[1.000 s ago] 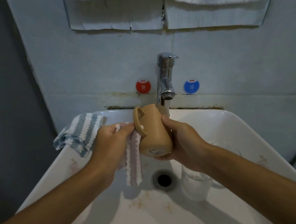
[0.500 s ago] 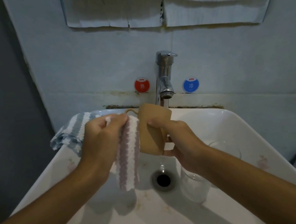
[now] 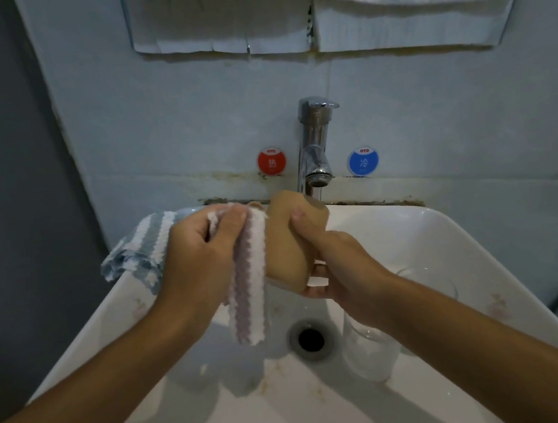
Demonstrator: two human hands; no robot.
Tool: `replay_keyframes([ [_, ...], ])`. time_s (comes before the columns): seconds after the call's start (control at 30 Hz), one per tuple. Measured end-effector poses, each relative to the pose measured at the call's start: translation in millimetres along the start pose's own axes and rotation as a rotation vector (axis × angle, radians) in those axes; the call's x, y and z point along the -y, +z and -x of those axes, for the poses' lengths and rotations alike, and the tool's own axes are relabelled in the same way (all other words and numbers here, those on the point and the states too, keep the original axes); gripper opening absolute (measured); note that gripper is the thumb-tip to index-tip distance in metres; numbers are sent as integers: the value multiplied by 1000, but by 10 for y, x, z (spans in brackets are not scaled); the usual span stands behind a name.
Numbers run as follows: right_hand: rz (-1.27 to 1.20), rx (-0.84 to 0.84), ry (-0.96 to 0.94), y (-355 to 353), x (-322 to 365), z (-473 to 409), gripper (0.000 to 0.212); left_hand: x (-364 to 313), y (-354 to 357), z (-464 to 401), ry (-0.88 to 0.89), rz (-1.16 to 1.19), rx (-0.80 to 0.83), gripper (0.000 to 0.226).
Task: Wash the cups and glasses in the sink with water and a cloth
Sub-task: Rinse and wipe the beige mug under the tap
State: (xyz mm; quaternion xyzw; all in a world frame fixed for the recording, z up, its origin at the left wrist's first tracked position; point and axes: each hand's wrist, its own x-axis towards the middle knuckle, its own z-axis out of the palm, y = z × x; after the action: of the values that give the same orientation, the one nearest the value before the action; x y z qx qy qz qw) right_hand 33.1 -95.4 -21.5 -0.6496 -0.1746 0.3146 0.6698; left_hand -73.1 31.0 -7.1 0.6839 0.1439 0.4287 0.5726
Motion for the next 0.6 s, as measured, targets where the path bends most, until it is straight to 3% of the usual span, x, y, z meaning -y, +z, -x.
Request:
replay_keyframes([
  [0.13, 31, 8, -8, 12, 16, 12, 72, -12, -85, -83, 83, -52, -63, 25],
  [0.27, 28, 24, -2, 29, 36, 42, 65, -88, -196, -125, 373, -362, -50, 27],
  [0.37, 55, 33, -12, 16, 42, 40, 65, -146, -386, -156, 460, -554, -22, 27],
  [0.47, 59, 53, -40, 12, 50, 53, 58, -184, -693, -227, 411, -618, -22, 31],
  [0.6, 74, 74, -74, 0, 55, 63, 52, -53, -1215, -359, 40, -601, -26, 35],
])
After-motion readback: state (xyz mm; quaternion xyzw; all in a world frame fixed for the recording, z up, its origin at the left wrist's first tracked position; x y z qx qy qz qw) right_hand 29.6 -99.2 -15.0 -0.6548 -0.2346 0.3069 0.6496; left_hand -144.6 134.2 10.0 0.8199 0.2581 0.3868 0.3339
